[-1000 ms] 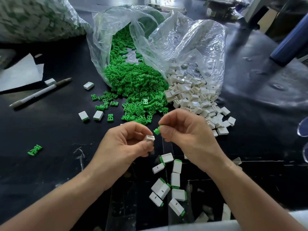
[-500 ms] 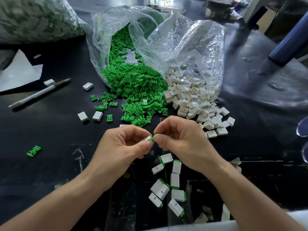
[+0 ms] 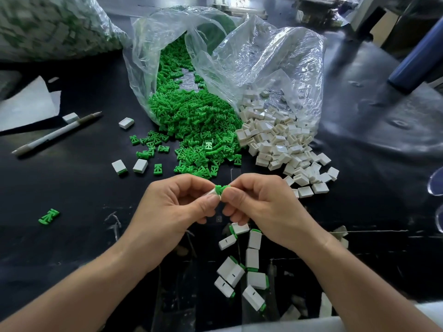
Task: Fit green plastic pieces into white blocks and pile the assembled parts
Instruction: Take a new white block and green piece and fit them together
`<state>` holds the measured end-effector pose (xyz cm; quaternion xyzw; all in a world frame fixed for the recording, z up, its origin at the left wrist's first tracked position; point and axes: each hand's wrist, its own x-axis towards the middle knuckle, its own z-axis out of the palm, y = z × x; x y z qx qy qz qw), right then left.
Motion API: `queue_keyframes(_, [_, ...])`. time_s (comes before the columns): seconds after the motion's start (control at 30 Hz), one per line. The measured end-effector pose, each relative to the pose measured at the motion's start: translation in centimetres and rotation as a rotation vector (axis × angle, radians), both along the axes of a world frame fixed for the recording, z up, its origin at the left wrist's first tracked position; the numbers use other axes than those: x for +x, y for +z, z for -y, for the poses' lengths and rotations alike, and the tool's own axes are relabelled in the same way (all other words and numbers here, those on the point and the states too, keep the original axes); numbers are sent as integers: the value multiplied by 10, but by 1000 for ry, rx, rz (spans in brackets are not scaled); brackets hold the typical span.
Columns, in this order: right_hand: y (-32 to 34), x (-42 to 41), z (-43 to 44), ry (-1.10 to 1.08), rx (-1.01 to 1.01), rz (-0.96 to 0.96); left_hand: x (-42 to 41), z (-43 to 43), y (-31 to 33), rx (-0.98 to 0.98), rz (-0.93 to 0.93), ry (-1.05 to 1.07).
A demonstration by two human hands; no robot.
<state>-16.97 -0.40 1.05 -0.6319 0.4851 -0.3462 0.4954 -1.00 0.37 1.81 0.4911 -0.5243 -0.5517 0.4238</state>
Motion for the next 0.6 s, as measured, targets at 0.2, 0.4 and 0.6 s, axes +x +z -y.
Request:
queue_keyframes(0.2, [-2,1,-2,52,-161,-183,1,-1,1,0,-18,11])
queue_keyframes(0.4, [-1,-3,-2,106,-232,-287,3,0,0,25,4,-68])
queue_keyframes(0.6, [5,-4,-4,192,-291,-440,5,-1,-4,-26,133,-138])
